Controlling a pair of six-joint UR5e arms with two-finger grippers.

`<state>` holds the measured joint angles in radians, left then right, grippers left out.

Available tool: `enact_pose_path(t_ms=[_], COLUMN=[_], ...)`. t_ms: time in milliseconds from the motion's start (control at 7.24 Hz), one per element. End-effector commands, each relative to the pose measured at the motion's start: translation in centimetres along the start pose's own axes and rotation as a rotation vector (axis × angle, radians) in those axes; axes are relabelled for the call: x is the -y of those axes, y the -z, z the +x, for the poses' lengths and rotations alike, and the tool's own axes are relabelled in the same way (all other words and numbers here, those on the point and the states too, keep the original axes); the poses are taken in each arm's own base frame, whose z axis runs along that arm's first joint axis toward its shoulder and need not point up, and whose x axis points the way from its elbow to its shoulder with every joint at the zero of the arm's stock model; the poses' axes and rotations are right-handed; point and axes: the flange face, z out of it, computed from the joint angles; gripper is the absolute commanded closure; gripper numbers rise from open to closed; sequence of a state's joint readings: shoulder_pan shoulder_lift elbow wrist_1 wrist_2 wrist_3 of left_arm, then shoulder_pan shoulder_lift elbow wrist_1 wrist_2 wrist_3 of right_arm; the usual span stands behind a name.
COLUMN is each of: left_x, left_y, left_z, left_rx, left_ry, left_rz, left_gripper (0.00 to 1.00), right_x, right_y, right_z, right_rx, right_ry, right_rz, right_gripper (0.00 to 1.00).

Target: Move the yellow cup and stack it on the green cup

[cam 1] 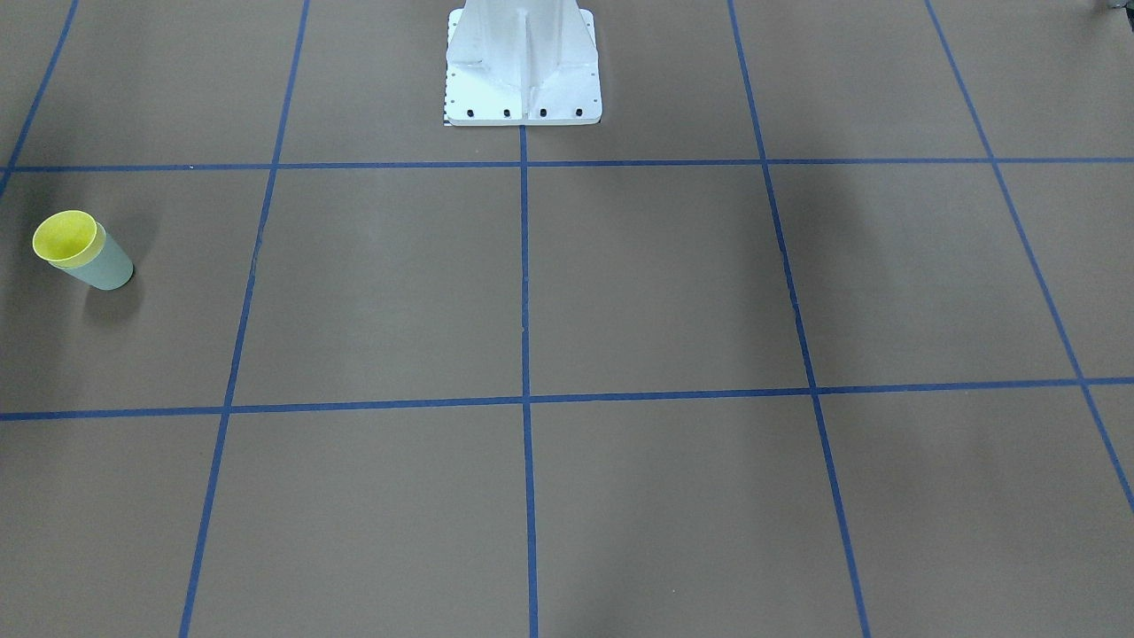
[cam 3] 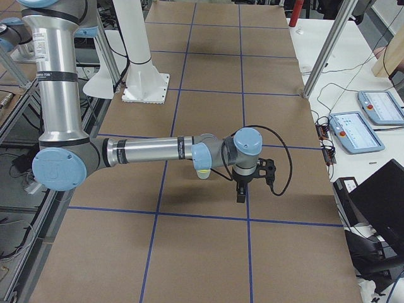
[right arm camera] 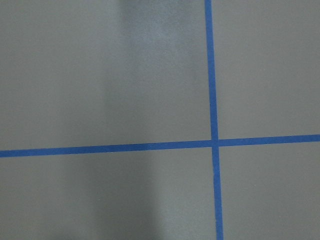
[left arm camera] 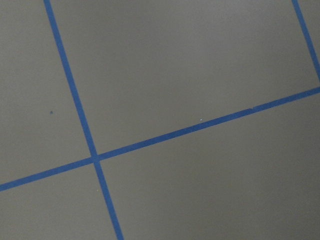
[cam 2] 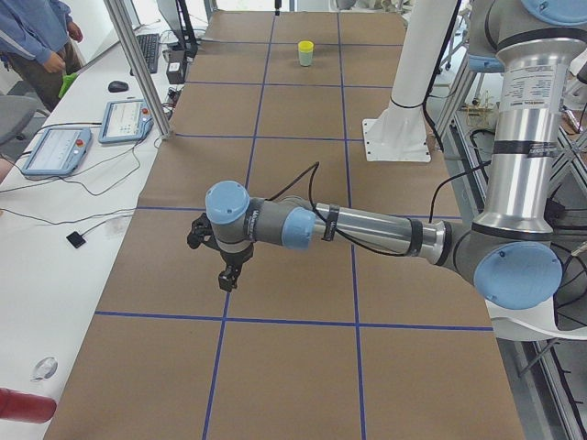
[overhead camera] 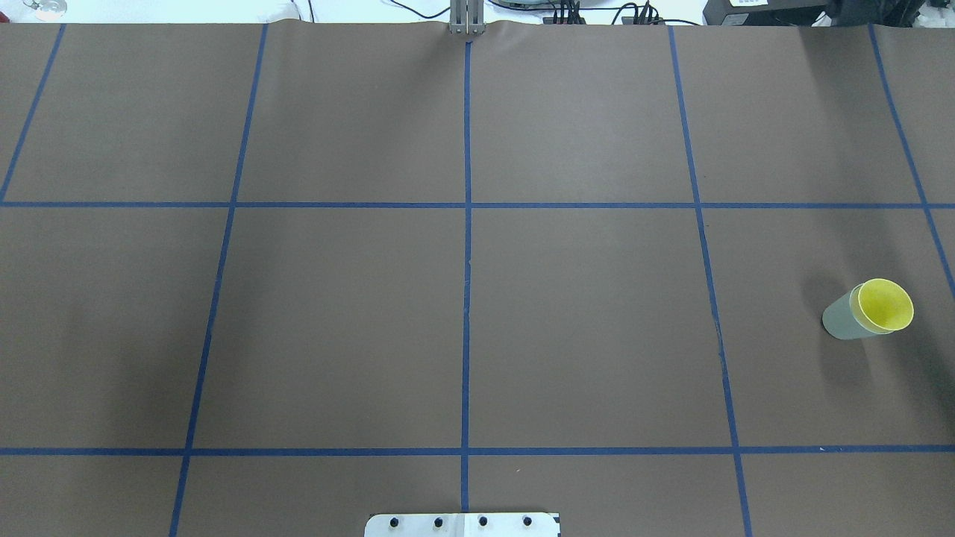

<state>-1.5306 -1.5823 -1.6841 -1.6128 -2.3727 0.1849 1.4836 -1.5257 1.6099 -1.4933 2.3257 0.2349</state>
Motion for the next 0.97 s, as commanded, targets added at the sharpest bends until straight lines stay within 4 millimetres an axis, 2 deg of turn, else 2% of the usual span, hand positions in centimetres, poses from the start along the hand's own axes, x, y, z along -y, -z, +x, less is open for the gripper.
enact_pose_path(t_ms=[0, 138, 276, 414, 690, 829], left_x=[-4.3, -3.7, -3.9, -4.3, -3.7, -3.6], left_y=[-0.8, -0.2, 0.9, 1.0, 1.3, 2.0], left_z=[-2.1, -1.5, -0.4, 0.1, 0.0, 0.7], left_rx=[0.074, 0.074, 0.065, 0.046, 0.087, 0.079], left_ry=[0.102, 0.153, 0.152, 0.158, 0.163, 0.152], left_rz=[-0.038, -0.022, -0.009, -0.011, -0.024, -0.011], left_gripper=[0.0, 0.0, 0.0, 0.0, 0.0, 0.0], right_x=[-0.4, -1.3, -1.4, -1.1, -1.1, -1.1], right_y=[0.9, 0.6, 0.6, 0.5, 0.8, 0.8], right_z=[2.2, 2.7, 2.6, 2.8, 2.5, 2.5], right_rx=[-0.006, 0.007, 0.011, -0.004, -0.002, -0.003], right_ry=[0.01, 0.009, 0.013, 0.024, 0.047, 0.048], right_rz=[-0.01, -0.018, -0.019, -0.018, -0.012, -0.011], right_gripper=[0.0, 0.0, 0.0, 0.0, 0.0, 0.0])
